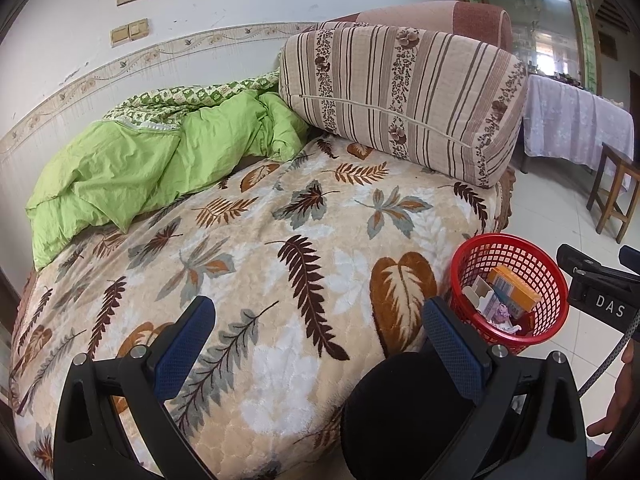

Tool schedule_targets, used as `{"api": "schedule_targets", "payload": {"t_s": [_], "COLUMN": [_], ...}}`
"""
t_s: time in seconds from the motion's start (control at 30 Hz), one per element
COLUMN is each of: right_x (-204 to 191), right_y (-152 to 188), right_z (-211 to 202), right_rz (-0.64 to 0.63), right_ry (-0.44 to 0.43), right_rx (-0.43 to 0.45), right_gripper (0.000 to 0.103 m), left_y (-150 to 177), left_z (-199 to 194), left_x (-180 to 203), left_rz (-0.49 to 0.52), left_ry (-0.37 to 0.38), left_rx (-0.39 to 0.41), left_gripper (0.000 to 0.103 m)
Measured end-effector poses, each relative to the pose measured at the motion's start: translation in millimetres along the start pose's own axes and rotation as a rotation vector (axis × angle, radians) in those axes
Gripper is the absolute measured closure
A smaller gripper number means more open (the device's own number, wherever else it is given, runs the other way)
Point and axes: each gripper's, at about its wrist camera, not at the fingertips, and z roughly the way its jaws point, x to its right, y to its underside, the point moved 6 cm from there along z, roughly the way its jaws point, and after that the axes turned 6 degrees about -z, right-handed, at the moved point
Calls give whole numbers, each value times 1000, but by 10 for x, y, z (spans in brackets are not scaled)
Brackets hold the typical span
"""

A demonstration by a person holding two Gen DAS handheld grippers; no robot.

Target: Collect trash

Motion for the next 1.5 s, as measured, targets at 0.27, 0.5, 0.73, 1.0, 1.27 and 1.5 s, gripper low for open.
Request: {"api": "schedule_targets", "payload": {"t_s": [0.27, 0.5, 0.73, 1.0, 1.27, 1.5], "right_x": [-3, -5, 0, -3, 4, 10], "right_y": [8, 25, 29, 29, 69, 75], "right_z": [15, 37, 49, 51, 75, 105], "right_rz": [0, -2, -3, -3, -1, -2], "right_ry": [0, -2, -3, -3, -3, -2], "right_rx": [-3, -7, -10, -11, -19, -34], "right_gripper": [1, 1, 1, 1, 1, 1], "left_y": [4, 4, 4, 9, 12, 13], "left_z": [0, 1, 0, 4, 4, 4], "left_x": [-3, -4, -6, -5, -5, -5], "left_rz": [-1, -3, -2, -3, -3, -4], "left_ry": [2, 2, 1, 0, 1, 0], "left_rx": [-2, -3, -3, -4, -3, -4], "left_gripper": [0, 0, 0, 0, 0, 0]}}
